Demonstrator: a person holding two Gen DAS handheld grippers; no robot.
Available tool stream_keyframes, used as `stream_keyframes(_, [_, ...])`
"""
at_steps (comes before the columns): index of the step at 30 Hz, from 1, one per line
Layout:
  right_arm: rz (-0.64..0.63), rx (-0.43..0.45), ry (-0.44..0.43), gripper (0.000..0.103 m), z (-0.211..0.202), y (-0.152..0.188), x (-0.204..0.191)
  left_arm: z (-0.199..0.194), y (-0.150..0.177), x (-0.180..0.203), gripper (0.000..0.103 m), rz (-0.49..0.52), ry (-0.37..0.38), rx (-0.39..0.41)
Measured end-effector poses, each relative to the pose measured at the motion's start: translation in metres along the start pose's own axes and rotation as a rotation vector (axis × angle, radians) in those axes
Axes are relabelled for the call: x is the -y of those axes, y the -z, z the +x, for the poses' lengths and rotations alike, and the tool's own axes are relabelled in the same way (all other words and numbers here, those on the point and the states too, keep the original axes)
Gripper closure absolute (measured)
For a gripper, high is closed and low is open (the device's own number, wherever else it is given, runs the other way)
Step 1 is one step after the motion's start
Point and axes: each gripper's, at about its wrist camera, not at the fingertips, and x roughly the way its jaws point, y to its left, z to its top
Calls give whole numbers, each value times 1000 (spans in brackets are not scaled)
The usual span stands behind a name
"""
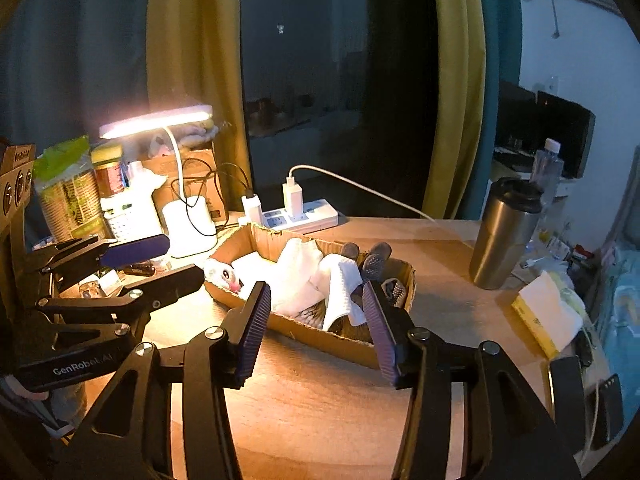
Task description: Organize soft objects
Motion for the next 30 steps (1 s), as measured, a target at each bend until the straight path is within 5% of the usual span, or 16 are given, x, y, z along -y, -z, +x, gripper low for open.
stream_keyframes(16, [5,90,24,50,-62,6,-13,-77,6,12,48,-9,-20,100])
stream_keyframes(17, [6,100,25,49,-67,7,-14,-79,6,13,46,-9,-21,102])
stream_keyframes(18, [6,106,25,49,-70,7,-14,-83,7,14,27,-10,-23,105])
stream_keyframes(20, [9,124,28,46,-80,8,-16,-88,7,16,8,-14,-23,108])
stream_keyframes(30, [19,192,66,36,-124,12,-21,-129,6,28,8,-18,-26,191])
